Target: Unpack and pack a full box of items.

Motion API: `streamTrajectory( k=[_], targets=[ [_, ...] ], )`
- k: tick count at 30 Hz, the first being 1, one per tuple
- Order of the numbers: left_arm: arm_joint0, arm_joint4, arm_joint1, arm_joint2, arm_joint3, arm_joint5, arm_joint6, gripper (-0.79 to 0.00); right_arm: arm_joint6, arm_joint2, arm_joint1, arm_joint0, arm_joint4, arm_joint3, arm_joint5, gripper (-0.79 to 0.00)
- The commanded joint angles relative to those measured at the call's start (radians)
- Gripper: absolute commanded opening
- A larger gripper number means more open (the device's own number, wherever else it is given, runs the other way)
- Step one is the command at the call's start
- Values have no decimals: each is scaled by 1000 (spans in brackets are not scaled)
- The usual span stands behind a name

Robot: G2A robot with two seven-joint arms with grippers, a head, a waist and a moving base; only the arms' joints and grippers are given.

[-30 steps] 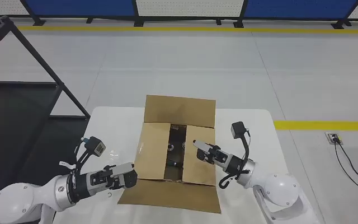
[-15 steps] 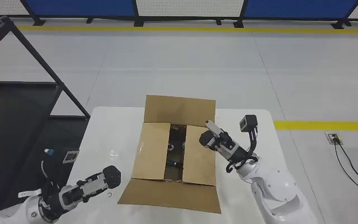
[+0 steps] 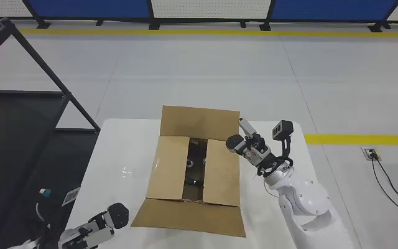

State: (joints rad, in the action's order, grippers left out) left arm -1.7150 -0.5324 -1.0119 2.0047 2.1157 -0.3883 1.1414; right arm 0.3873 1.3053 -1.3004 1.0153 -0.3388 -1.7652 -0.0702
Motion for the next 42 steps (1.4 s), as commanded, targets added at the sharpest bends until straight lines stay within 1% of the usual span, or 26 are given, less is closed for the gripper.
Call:
streamTrajectory(
  k=[1,4,8,10,13,15,19,24,26,28,29,31,33,40,42],
  targets=[
    [0,0,0,0,0,0,0,0,0,0,0,0,0,0,0,0],
    [2,10,0,1,2,2,-16,0,-2,-1,0,6,-2,1,4,0],
    [9,106,0,-3,3,0,-68,0,1,1,-3,2,-40,22,18,0],
    [5,130,2,-2,0,-10,-51,0,9,2,-3,-2,-47,28,19,0],
    [-9,106,6,23,-34,-15,-7,0,17,6,-2,-8,-53,36,22,0],
    [-22,36,7,39,-56,35,5,0,24,8,-2,-12,-57,41,25,0],
    [-36,-68,10,90,-87,101,29,0,30,9,-2,-16,-62,47,32,0],
    [-65,-147,16,124,-121,217,113,0,36,11,-2,-18,-65,49,39,0],
    [-68,-161,20,125,-149,312,112,0,37,12,-2,-17,-66,49,42,0],
    [-63,-132,27,113,-151,417,124,0,38,13,-2,-17,-64,47,45,0],
    [-56,-119,30,112,-156,463,96,0,39,13,-2,-16,-65,46,46,0],
    [-46,-115,34,92,-141,534,98,0,36,16,-2,-14,-65,44,47,0],
    [-46,-115,34,92,-141,534,98,0,12,22,0,-9,-43,39,40,0],
    [-46,-115,34,92,-141,534,98,0,12,22,0,-9,-43,39,40,0],
    [-43,-114,34,84,-137,546,69,0,12,22,0,-9,-43,39,40,0]
  ],
)
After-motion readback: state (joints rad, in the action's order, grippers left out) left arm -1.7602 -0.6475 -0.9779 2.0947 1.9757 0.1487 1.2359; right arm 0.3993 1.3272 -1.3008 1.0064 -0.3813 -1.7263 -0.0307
